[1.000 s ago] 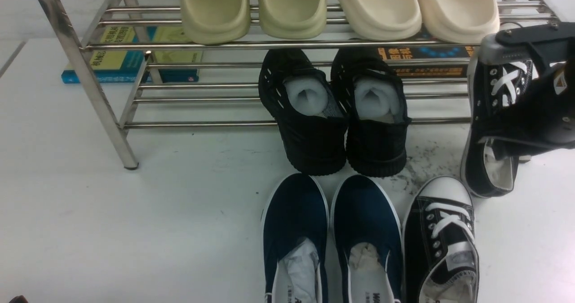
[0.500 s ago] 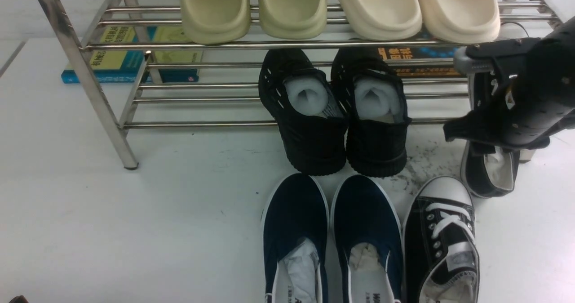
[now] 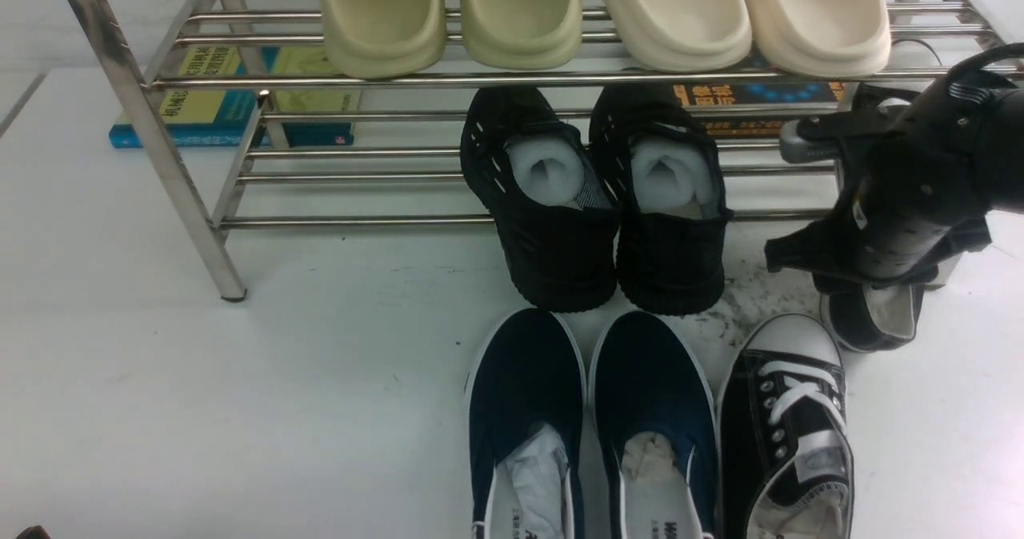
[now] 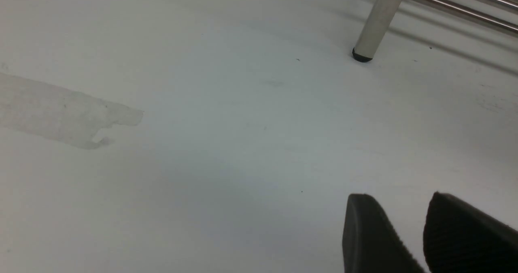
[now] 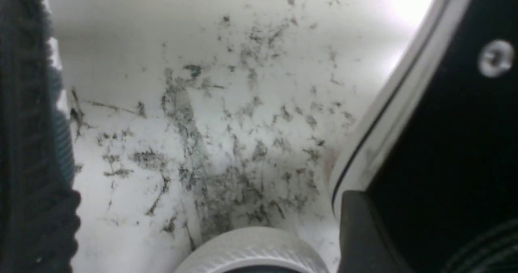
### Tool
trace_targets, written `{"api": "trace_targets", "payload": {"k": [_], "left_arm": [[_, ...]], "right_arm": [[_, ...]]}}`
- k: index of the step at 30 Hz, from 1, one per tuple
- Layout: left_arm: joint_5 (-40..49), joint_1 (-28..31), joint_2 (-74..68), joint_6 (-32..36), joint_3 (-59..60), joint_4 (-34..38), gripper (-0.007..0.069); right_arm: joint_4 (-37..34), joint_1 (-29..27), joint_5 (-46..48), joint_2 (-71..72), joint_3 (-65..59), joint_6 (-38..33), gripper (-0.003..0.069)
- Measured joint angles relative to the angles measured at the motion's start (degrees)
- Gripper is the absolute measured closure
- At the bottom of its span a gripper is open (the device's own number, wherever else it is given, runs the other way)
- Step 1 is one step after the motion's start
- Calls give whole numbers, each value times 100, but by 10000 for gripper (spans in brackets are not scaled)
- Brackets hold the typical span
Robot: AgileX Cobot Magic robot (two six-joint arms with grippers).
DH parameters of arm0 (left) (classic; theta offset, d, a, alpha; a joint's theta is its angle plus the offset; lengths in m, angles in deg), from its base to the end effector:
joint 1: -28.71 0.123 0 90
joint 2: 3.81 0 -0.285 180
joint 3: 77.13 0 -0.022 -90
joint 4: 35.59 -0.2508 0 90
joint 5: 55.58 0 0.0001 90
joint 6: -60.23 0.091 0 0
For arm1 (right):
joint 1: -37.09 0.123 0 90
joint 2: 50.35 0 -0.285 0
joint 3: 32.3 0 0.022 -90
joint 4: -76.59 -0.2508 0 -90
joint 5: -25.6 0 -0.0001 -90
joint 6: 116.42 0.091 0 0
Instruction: Take the shoes off the shelf with your hand on the white table.
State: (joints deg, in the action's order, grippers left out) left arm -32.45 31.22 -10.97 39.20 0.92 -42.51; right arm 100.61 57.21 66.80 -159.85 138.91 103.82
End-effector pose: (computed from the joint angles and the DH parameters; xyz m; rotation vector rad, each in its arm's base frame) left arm 0.0514 0.0066 0.1729 -0.3140 1.8628 -0.1003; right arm 0.3471 0.1011 0.2115 0.1112 2.6663 -0.1460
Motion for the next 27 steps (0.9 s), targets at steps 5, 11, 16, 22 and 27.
{"api": "trace_targets", "payload": {"k": [5,11,16,22,27], "left_arm": [[0,0,0,0,0,0,385],[0,0,0,0,0,0,385],[0,0,0,0,0,0,385],[0,0,0,0,0,0,385],[0,0,0,0,0,0,385]], "right_arm": [[201,0,0,-6,2,0,450],[279,0,327,328,2,-215,659],[-190,-7,780,796,2,-823,659],[-863,-7,1325,1227,2,-1494,659],[-1279,-7,2140,1735,2,-1995,659]]}}
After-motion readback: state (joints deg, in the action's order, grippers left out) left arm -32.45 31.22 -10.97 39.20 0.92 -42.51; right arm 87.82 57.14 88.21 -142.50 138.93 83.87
